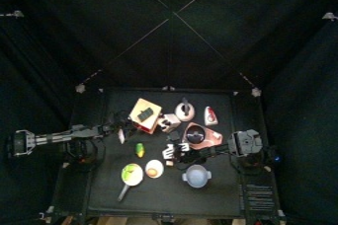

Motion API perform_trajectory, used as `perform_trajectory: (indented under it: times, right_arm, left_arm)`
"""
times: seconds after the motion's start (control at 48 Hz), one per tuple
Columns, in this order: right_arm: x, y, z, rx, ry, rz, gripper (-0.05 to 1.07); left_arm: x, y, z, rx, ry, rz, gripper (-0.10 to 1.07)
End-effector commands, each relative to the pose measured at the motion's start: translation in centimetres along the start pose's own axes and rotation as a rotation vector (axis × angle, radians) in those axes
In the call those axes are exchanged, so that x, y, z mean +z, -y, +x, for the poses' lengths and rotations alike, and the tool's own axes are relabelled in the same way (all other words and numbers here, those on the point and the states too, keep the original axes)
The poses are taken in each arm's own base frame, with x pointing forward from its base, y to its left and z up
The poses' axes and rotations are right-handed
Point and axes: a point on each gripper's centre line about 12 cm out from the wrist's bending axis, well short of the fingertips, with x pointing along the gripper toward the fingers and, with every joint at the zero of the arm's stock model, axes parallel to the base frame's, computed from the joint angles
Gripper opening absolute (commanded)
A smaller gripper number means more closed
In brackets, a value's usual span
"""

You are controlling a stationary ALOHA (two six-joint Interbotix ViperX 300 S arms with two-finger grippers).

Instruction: Place sushi piece on plate

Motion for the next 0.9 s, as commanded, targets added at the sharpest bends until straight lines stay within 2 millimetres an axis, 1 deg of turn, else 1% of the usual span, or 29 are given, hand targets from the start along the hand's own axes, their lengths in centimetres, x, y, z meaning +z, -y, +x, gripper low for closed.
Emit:
perform_trajectory:
  times: [0.0,0.042,0.104,0.188,0.354,0.396,0.417,0.458,0.521,0.562,0.646,0.729,0.771,0.833,0.875]
  right_arm:
    - [1.9,-1.2,-2.6,0.070,0.032,0.029,0.72]
    - [2.4,-1.3,-3.6,0.092,0.048,0.025,0.72]
    - [2.5,-1.2,-5.0,0.116,0.059,0.017,0.72]
    - [2.8,-0.4,-7.5,0.118,0.079,0.021,0.72]
    - [2.1,3.6,-12.8,0.035,0.128,0.034,0.72]
    - [1.9,4.7,-13.9,0.008,0.124,0.052,0.72]
    - [1.7,5.6,-14.4,-0.019,0.118,0.074,0.72]
    - [1.3,6.9,-15.0,-0.065,0.118,0.097,0.72]
    - [0.8,8.9,-15.7,-0.124,0.121,0.122,0.72]
    - [0.5,9.8,-16.1,-0.138,0.118,0.135,0.72]
    - [0.0,11.7,-16.3,-0.156,0.113,0.181,0.72]
    - [-0.6,14.5,-15.7,-0.188,0.116,0.248,0.72]
    - [-1.0,15.5,-15.3,-0.204,0.113,0.272,0.72]
    - [-2.1,17.5,-14.3,-0.239,0.093,0.308,0.73]
    - [-2.7,18.4,-13.5,-0.242,0.075,0.305,0.74]
  left_arm:
    - [0.6,0.1,0.0,-0.002,0.017,-0.002,0.79]
    - [0.6,0.1,0.0,-0.003,0.017,-0.001,0.79]
    - [0.6,0.1,0.0,-0.002,0.017,0.000,0.79]
    - [0.5,0.1,0.0,-0.002,0.015,0.000,0.79]
    - [0.4,0.1,0.0,-0.002,0.004,-0.001,0.79]
    - [0.4,0.1,0.0,-0.002,0.004,-0.001,0.79]
    - [0.4,0.1,0.0,-0.002,0.006,-0.001,0.79]
    - [0.4,0.1,0.0,-0.001,0.005,-0.002,0.79]
    - [0.4,0.1,0.0,-0.001,0.005,-0.002,0.79]
    - [0.4,0.1,0.0,-0.002,0.004,-0.001,0.79]
    - [0.4,0.1,0.0,-0.001,0.005,-0.002,0.79]
    - [0.4,0.1,0.0,-0.001,0.005,-0.002,0.79]
    - [0.4,0.1,0.0,-0.001,0.005,-0.002,0.79]
    - [0.4,0.1,0.0,-0.001,0.005,-0.002,0.79]
    - [0.4,0.0,0.0,0.001,0.005,-0.002,0.79]
